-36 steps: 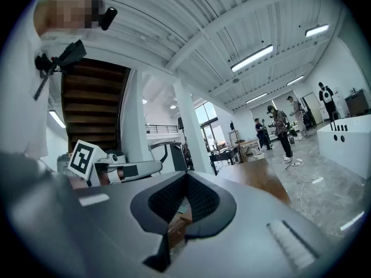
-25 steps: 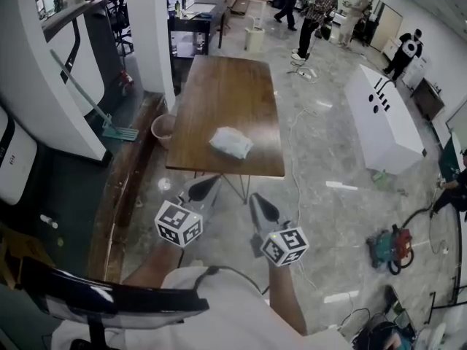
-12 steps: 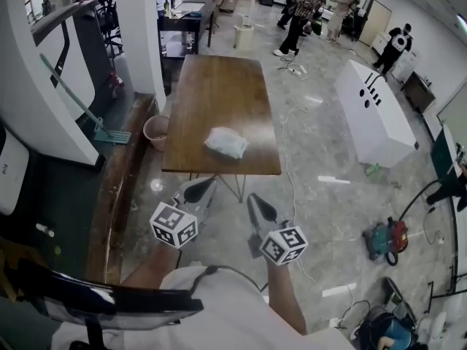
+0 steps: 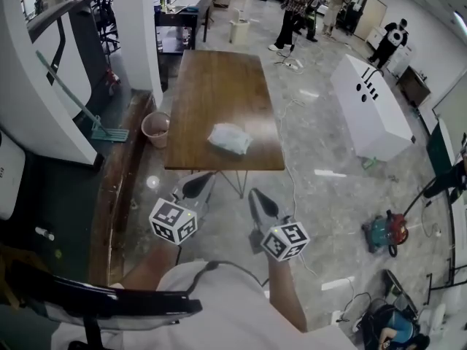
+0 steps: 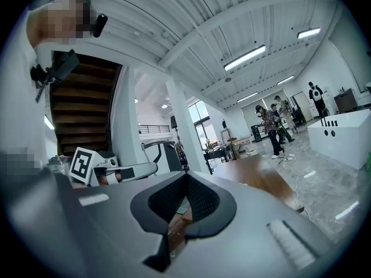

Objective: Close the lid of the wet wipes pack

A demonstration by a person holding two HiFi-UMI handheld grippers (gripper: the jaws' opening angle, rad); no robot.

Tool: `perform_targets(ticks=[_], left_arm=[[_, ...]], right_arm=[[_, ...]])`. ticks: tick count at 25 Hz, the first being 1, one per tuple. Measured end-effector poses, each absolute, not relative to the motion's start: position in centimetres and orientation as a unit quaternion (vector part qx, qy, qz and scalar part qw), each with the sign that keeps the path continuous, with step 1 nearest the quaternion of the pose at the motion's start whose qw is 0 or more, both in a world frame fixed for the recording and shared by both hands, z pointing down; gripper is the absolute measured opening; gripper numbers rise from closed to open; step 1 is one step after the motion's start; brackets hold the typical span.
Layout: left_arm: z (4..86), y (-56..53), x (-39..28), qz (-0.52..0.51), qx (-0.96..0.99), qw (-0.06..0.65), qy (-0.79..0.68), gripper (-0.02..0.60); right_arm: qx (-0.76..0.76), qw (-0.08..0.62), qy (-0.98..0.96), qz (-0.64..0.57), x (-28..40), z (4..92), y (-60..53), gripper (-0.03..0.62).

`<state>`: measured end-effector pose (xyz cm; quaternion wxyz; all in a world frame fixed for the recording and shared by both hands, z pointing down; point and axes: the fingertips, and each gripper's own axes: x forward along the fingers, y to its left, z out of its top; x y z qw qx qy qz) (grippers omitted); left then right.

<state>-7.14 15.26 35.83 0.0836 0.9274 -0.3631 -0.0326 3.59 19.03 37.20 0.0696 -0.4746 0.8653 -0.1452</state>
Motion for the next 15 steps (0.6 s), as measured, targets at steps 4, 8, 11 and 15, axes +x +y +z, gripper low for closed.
perform_targets(ticks=[4, 8, 11, 15], left_arm=[[36.5, 15.8, -9.0, -0.032, 0.928, 0.089, -0.361, 0.002], [36.7, 15.9, -11.0, -0.033, 0.927, 0.087, -0.362, 0.002], [37.3, 15.9, -12.2, -0.034, 0.925, 0.094, -0.366, 0.002], [37.9, 15.4, -13.4, -0.037, 0.92, 0.104, -0.375, 0.002]], right_arm=[[-0.479, 0.068, 0.862, -0.149, 2.3, 37.8, 19.5, 0.009], [-0.482, 0.077, 0.859, -0.155, 1.2, 37.5, 19.7, 0.009], [-0.484, 0.073, 0.857, -0.158, 0.9, 38.0, 19.7, 0.009], [-0.487, 0.067, 0.855, -0.164, 0.9, 38.7, 19.1, 0.009]])
